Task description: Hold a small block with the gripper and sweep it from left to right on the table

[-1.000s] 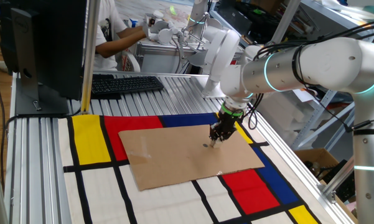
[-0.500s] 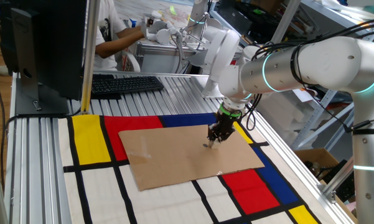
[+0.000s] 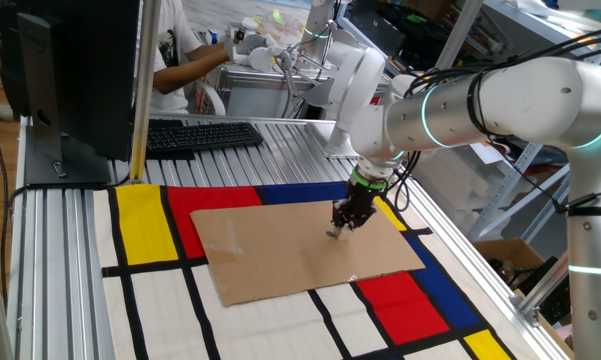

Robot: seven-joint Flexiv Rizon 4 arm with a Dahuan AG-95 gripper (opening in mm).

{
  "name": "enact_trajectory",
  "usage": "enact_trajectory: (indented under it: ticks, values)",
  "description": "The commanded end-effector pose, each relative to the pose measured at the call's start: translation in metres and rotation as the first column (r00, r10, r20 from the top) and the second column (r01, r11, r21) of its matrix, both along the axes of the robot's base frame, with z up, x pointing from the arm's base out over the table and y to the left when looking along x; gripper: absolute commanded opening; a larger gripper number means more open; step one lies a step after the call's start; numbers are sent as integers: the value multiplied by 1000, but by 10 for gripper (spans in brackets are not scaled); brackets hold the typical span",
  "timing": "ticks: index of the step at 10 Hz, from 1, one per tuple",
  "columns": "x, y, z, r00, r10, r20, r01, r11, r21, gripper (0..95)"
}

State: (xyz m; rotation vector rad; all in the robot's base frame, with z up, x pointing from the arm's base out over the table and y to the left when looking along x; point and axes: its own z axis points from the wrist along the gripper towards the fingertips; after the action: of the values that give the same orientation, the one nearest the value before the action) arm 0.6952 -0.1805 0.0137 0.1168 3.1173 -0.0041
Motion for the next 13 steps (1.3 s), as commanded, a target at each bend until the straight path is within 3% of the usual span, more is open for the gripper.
enact_trajectory:
  ticks: [1, 3, 6, 9, 13]
  values:
    - [-2, 3, 1, 1000, -8, -4, 8, 1000, 13, 0]
    - [-3, 7, -3, 1000, -10, 1, 10, 1000, 15, 0]
    - [-4, 15, 1, 1000, -14, -9, 14, 1000, -11, 0]
    - [-6, 18, 1, 1000, -19, -7, 19, 1000, 18, 0]
    - [-8, 19, 0, 1000, -23, -8, 23, 1000, 21, 0]
